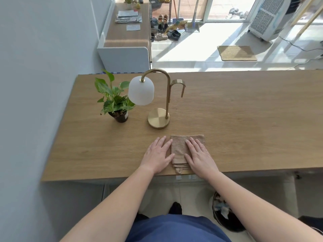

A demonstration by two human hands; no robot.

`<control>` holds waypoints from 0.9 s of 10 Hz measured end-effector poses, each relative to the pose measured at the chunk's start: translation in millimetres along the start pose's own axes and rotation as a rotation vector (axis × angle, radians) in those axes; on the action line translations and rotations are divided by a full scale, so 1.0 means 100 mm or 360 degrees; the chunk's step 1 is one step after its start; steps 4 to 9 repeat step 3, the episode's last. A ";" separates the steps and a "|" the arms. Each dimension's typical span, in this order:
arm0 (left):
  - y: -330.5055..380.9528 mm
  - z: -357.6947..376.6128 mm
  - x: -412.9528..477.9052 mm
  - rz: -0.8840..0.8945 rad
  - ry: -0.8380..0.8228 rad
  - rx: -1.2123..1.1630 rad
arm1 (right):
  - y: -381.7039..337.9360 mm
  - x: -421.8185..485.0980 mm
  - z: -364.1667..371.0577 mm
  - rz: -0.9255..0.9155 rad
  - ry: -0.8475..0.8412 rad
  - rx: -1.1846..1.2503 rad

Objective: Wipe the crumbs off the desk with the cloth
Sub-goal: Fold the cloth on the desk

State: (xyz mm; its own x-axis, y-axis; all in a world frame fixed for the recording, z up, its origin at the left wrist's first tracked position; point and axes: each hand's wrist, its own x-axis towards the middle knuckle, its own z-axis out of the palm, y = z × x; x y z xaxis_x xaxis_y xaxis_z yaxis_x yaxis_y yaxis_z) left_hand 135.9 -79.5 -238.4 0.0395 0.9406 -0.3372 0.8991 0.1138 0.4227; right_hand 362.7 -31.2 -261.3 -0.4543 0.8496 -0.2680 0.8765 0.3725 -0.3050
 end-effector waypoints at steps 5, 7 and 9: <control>-0.88 -0.33 -1.16 -0.0070 0.0382 -0.0449 | -0.37 -0.30 -0.83 0.0212 0.0056 0.0591; -0.88 -0.33 -1.16 -0.0070 0.0382 -0.0449 | -0.37 -0.30 -0.83 0.0212 0.0056 0.0591; -0.88 -0.33 -1.16 -0.0070 0.0382 -0.0449 | -0.37 -0.30 -0.83 0.0212 0.0056 0.0591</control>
